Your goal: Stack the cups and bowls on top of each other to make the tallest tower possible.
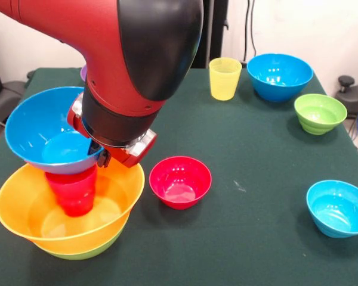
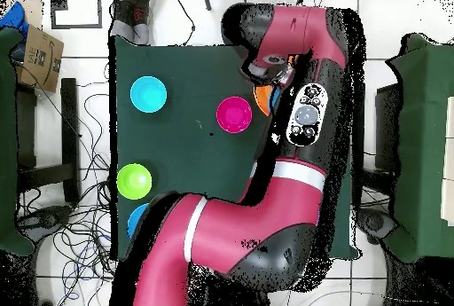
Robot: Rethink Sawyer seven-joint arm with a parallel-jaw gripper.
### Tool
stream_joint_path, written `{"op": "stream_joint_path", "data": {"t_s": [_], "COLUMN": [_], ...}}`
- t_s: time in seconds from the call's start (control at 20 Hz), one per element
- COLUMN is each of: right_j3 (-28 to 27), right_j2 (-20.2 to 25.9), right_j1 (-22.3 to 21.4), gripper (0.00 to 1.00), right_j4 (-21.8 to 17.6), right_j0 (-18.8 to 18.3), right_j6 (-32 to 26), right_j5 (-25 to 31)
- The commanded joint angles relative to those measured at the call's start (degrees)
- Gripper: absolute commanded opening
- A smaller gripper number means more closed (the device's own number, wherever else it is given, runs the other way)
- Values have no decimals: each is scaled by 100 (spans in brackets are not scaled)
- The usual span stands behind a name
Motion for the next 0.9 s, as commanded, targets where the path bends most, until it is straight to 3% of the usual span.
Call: {"op": "stream_joint_path", "data": {"t_s": [0.05, 0.9], "right_j3": [287, 1003], "right_j2": [377, 549], "right_j1": [49, -37], "gripper": [0, 0], "right_j4": [-16, -10], "right_j0": [-83, -147], "right_j6": [-362, -261], "right_j5": [126, -740]}}
